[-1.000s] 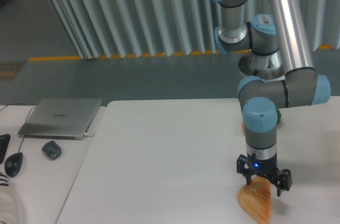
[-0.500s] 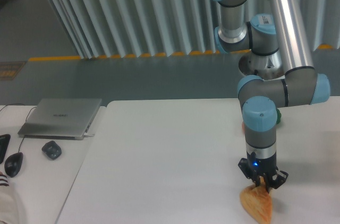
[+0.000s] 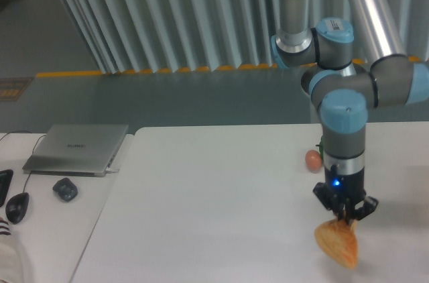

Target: Place the triangular bread in the basket

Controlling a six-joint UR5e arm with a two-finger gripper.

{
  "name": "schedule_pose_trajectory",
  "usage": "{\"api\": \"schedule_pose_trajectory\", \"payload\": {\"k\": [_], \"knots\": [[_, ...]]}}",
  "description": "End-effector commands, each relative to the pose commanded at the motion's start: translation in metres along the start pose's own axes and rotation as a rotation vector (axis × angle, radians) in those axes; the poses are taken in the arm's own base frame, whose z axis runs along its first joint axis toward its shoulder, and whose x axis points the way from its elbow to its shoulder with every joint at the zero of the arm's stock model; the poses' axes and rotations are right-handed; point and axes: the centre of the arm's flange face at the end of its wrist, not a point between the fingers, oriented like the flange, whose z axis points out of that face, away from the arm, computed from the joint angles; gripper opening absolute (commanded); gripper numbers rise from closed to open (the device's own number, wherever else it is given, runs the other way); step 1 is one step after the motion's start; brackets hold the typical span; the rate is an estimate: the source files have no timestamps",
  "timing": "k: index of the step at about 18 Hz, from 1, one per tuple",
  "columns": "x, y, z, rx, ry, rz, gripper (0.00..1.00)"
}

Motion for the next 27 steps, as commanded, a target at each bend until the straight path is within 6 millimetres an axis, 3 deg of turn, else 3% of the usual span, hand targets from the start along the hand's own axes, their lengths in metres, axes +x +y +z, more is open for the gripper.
{"api": "schedule_pose_trajectory", "payload": {"k": [3, 7, 11, 14, 23, 26, 27], "knots": [[-0.011, 0.017, -0.012, -0.008, 0.003, -0.004, 0.00], [-0.033, 0.051, -0.028, -0.029, 0.020, 0.138, 0.00], [-0.065, 0.084, -0.031, -0.042, 0.012, 0.168, 0.00], [-0.101, 0.123, -0.035, -0.046, 0.000, 0.219, 0.00], [-0.168, 0.198, -0.057, -0.100, -0.189, 0.113, 0.01], [-0.187, 0.219, -0.050, -0.110, -0.190, 0.074, 0.10], [-0.196, 0.236, -0.052, -0.115, -0.201, 0.069, 0.10]]}}
